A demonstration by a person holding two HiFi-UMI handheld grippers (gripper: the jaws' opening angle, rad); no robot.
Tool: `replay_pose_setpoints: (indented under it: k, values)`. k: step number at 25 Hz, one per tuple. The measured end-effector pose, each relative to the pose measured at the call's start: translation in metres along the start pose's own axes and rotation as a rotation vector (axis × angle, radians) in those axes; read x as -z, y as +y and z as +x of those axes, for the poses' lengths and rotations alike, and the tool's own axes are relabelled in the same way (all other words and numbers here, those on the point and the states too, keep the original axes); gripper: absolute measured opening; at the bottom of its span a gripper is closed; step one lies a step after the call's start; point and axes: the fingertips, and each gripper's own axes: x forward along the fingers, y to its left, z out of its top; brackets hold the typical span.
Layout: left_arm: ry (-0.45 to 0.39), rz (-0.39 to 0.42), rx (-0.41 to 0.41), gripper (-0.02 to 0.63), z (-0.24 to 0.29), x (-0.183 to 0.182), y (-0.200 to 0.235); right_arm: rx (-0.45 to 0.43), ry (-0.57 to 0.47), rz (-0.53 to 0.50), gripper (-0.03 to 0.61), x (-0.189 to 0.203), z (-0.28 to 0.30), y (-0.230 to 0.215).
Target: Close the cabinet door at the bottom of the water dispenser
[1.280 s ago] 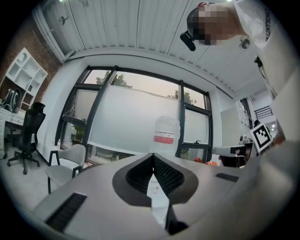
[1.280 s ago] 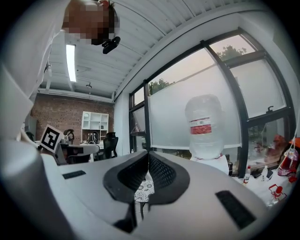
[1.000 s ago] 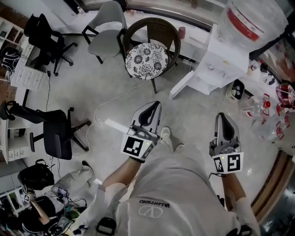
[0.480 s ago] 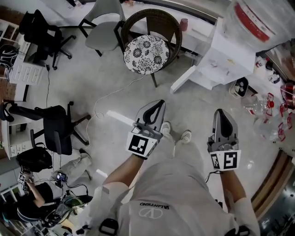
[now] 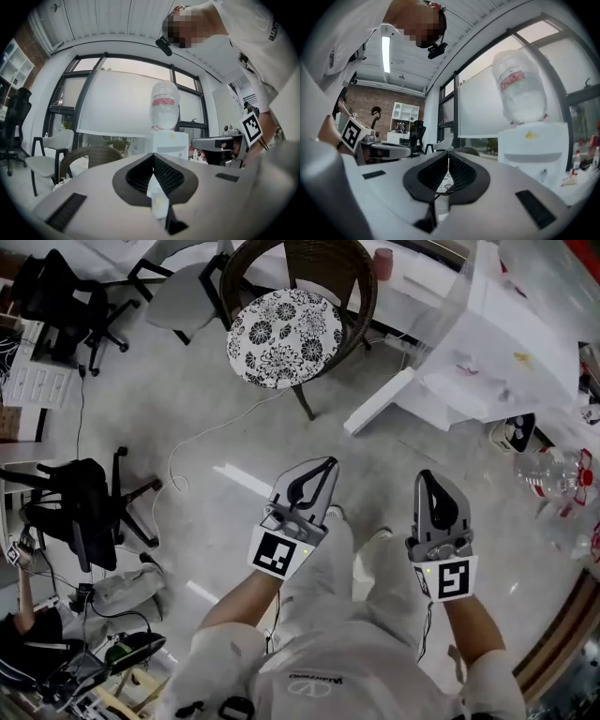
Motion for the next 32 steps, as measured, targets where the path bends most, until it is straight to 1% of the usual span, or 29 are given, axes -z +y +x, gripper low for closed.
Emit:
replay_pose_setpoints:
  k: [3,6,10,12,14,18,22,25,27,32]
  values:
    - [0.001,0.024,-0.001,0.008,0.016,0.076,0.004,-0.043,0.003,0.025,0.017,0.083,0.01,0.004]
    - [0.003,0.05,-0.01,0.008,0.03,0.147,0.012,-0.073,-0.002,0.044,0.018,0.155,0.029,0.005]
    - [-0.012,0.059,-0.009,0.008,0.046,0.221,0.023,-0.11,-0.016,0.051,0.018,0.23,0.052,0.006]
    - [-0.012,0.069,0.001,0.008,0.051,0.254,0.029,-0.133,-0.015,0.055,0.018,0.262,0.064,0.01]
    - [-0.019,0.078,0.011,0.008,0.056,0.282,0.036,-0.175,-0.009,0.055,0.018,0.29,0.074,0.016]
    - [-0.04,0.092,0.035,0.008,0.063,0.33,0.044,-0.274,0.002,-0.006,0.018,0.333,0.083,0.03]
    - [-0.08,0.126,0.067,0.012,0.074,0.368,0.05,-0.332,-0.023,-0.084,0.018,0.368,0.096,0.031]
    - [-0.092,0.115,0.066,0.026,0.079,0.396,0.054,-0.332,0.004,-0.055,0.018,0.405,0.106,0.033]
    - [-0.091,0.105,0.074,0.043,0.079,0.41,0.053,-0.326,0.025,-0.034,0.018,0.42,0.106,0.033]
    - [-0.097,0.102,0.091,0.109,0.088,0.426,0.057,-0.306,0.014,-0.068,0.018,0.43,0.111,0.023]
